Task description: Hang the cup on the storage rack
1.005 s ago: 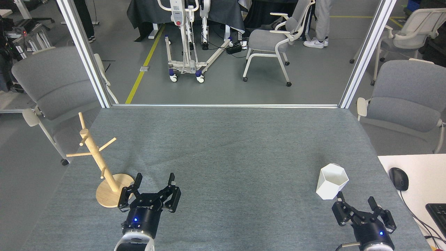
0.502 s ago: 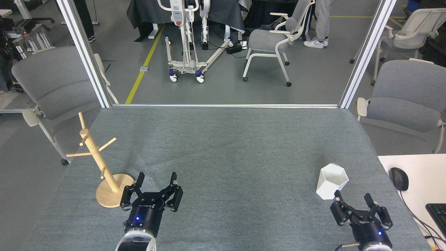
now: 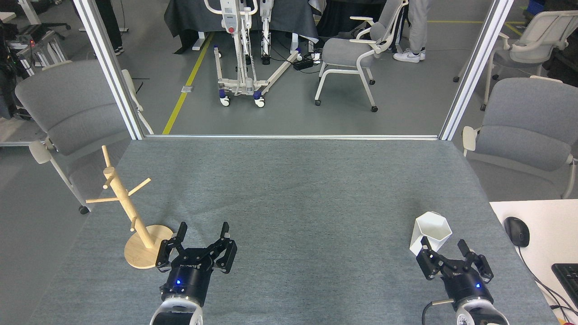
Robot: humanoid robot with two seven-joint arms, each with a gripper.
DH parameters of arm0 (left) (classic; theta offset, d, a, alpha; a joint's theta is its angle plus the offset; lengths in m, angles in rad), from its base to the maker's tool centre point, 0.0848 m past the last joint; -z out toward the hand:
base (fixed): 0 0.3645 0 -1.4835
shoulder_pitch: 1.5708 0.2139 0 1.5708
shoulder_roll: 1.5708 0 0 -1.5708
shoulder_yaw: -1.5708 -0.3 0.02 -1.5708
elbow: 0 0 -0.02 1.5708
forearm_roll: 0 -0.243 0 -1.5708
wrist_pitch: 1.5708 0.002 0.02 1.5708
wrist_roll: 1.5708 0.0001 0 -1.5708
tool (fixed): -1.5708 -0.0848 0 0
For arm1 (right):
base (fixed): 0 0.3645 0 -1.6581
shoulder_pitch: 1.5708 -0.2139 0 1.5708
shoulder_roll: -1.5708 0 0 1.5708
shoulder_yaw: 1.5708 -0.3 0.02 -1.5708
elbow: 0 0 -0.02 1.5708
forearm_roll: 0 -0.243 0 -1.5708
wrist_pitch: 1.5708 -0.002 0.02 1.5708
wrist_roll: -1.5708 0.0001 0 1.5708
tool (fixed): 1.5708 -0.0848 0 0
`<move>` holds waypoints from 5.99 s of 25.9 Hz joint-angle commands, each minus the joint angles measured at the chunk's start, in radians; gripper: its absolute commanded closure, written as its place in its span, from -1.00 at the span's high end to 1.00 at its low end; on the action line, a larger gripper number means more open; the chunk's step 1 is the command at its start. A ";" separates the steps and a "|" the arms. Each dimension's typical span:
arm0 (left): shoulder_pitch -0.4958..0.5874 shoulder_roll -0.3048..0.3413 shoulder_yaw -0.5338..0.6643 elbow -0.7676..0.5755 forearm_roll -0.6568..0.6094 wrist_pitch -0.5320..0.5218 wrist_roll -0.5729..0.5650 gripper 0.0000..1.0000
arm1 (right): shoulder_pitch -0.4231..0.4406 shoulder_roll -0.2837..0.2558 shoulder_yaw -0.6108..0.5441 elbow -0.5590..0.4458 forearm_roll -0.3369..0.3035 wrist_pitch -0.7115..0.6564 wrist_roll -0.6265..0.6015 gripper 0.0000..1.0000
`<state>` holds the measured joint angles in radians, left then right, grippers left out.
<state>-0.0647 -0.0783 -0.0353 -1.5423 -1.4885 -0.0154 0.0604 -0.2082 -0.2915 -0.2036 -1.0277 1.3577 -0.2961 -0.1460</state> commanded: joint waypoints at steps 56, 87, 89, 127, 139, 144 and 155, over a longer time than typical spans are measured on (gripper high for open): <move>-0.003 -0.003 -0.021 0.030 -0.009 -0.003 0.001 0.99 | -0.155 0.000 0.040 0.207 0.047 0.014 -0.015 1.00; 0.008 -0.003 -0.021 0.027 -0.009 -0.001 -0.001 0.99 | -0.155 -0.035 0.038 0.215 0.058 0.055 -0.015 1.00; 0.006 -0.003 -0.021 0.028 -0.009 -0.001 -0.001 0.99 | -0.157 -0.035 0.040 0.215 0.058 0.055 -0.015 1.00; 0.002 -0.003 -0.020 0.038 -0.009 -0.001 -0.001 0.99 | -0.303 -0.024 0.181 0.399 0.067 0.147 -0.015 1.00; 0.000 -0.005 -0.021 0.039 -0.009 -0.003 -0.001 0.99 | -0.327 -0.021 0.196 0.429 0.073 0.146 -0.017 0.95; 0.000 -0.005 -0.021 0.038 -0.009 -0.003 -0.001 0.99 | -0.329 -0.028 0.193 0.419 0.063 0.135 -0.015 -0.42; 0.000 -0.003 -0.020 0.030 -0.007 0.000 -0.002 0.99 | -0.327 -0.051 0.167 0.215 0.058 0.157 -0.001 -0.58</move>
<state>-0.0652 -0.0818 -0.0552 -1.5099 -1.4955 -0.0185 0.0599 -0.5387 -0.3294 -0.0226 -0.7208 1.4177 -0.1532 -0.1581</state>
